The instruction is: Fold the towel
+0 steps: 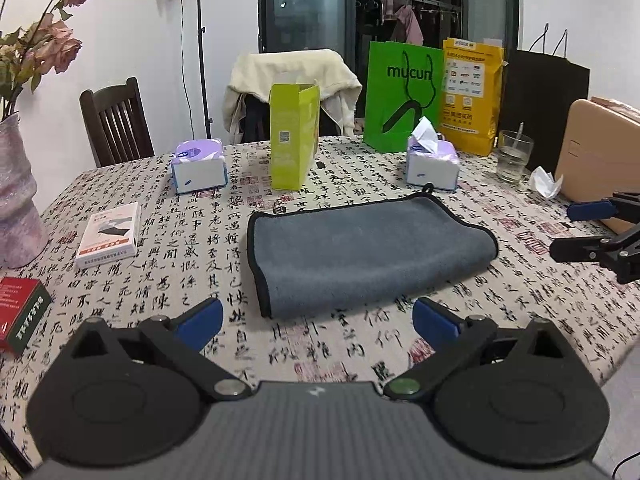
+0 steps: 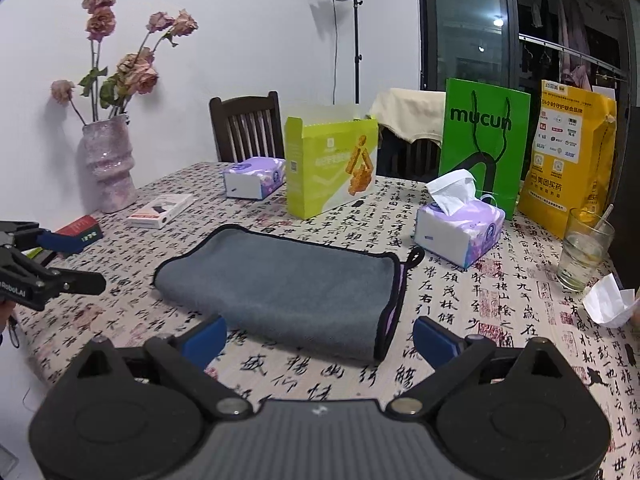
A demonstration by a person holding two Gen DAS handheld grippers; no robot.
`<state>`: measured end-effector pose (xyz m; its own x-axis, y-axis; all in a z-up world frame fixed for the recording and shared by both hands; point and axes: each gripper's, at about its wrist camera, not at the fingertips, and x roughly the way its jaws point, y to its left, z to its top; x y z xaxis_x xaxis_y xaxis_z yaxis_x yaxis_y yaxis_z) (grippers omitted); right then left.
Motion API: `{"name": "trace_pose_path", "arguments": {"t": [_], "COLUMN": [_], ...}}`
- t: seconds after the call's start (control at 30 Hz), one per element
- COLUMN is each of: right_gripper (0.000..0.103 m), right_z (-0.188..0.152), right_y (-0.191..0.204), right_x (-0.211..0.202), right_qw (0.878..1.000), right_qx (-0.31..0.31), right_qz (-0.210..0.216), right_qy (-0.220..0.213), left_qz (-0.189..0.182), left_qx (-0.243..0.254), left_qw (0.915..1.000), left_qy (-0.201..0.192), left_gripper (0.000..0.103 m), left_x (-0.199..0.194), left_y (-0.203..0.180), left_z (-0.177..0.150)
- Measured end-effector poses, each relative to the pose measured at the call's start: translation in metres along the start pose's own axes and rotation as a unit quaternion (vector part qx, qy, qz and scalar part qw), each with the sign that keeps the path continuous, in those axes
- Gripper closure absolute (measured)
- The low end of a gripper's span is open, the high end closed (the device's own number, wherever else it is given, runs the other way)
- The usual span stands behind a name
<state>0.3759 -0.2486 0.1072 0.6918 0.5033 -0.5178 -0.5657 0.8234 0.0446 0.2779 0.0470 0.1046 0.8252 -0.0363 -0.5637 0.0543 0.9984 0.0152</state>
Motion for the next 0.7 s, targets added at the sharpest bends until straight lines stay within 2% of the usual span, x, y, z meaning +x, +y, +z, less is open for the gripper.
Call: {"name": "trace_pose_path", "arguments": {"t": [0.7], "right_gripper": [0.002], "right_z": [-0.05], "right_y": [0.023], "right_x": [-0.04], "right_qw": [0.999], "right_qx": [0.013], "right_qz": [0.03], "right_qy": [-0.015], "left_qz": [0.011], "left_qx": [-0.005], "left_qw": [0.9996], "left_qy": [-0.027], "left_gripper": [0.0], "left_x": [-0.062], "left_y": [-0.022], "left_z": [-0.053]}}
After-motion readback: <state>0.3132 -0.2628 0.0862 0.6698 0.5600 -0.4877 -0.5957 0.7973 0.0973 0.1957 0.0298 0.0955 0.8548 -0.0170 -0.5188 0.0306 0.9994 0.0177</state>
